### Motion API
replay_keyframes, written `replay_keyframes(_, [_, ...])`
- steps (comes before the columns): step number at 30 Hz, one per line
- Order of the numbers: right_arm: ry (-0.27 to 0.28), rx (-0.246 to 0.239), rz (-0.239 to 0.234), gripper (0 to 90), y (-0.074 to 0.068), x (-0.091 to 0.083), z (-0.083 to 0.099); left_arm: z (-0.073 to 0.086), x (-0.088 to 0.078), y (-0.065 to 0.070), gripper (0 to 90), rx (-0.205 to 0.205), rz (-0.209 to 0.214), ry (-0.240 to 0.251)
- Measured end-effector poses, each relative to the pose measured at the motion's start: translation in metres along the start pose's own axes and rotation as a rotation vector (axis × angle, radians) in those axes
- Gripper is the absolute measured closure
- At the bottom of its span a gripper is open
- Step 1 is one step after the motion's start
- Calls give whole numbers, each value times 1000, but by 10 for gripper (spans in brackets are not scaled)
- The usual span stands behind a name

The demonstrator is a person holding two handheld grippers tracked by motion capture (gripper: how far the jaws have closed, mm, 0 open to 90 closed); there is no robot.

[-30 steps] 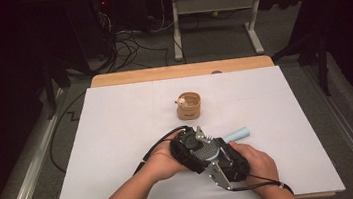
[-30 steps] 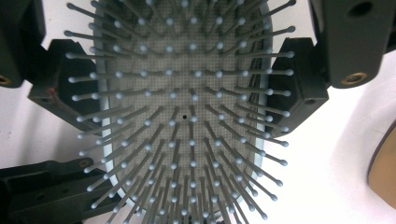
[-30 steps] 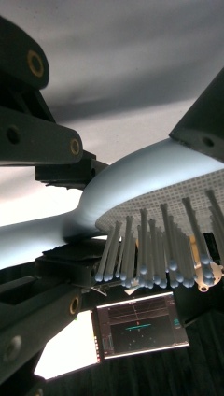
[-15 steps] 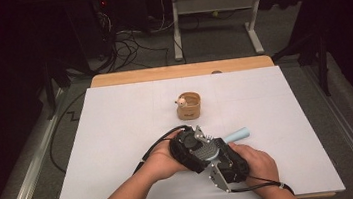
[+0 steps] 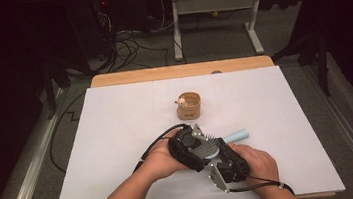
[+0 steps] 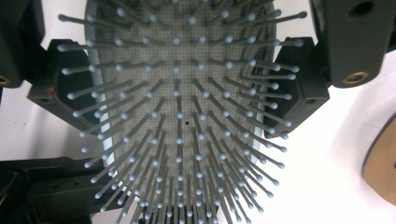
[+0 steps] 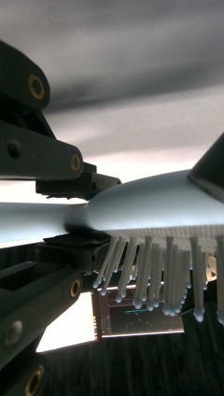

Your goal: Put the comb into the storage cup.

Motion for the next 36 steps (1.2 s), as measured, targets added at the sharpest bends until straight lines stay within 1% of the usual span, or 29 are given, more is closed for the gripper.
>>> replay_keyframes(4, [-3, -2, 8, 759, 1, 0, -1, -1, -2, 0, 198, 2, -4, 17])
replay_keyframes(10, [-5, -10, 15, 778, 2, -1, -1, -2, -5, 0, 198, -4, 5, 38])
replay_keyframes(13, [-6, -13, 14, 781, 2, -2, -2, -1, -7, 0, 197, -4, 6, 41])
replay_keyframes(15, [-5, -16, 15, 782, 3, -2, -3, -1, -8, 0, 192, 6, -4, 37])
replay_keyframes(17, [-2, -15, 19, 783, 4, -2, -3, -1, -8, 0, 175, 8, -17, 37])
replay_keyframes(19, [-5, -16, 20, 784, 4, -2, -3, -1, -8, 0, 152, 3, -21, 37])
replay_keyframes(22, [-17, -11, 16, 784, 5, -1, 0, 0, -11, -1, 126, -12, -21, 50])
replay_keyframes(26, [-32, 2, 21, 784, 6, -1, 3, 2, -16, -3, 74, -20, -21, 56])
replay_keyframes(29, [-33, -6, 26, 784, 7, -1, 4, 5, -19, -5, 40, -26, -24, 47])
replay_keyframes(30, [-34, -6, 26, 784, 7, -1, 4, 7, -20, -6, 39, -25, -30, 47])
replay_keyframes(34, [-37, -23, 31, 784, 8, -1, 6, 14, -24, -9, 20, -38, -28, 47])
replay_keyframes(35, [-38, -23, 31, 783, 8, -1, 6, 16, -25, -9, 20, -30, -34, 41])
replay_keyframes(36, [-41, -23, 33, 783, 8, -1, 7, 18, -26, -10, 17, -34, -34, 46])
Point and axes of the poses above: each handheld gripper's, and its own axes: x roughly forward along the jaws, z roughly out of its underside, y roughly to its right, the point moved 4 cm from there along x, roughly forward along the jaws, and after that the axes turned 6 degrees about z, right-handed, at the moved point
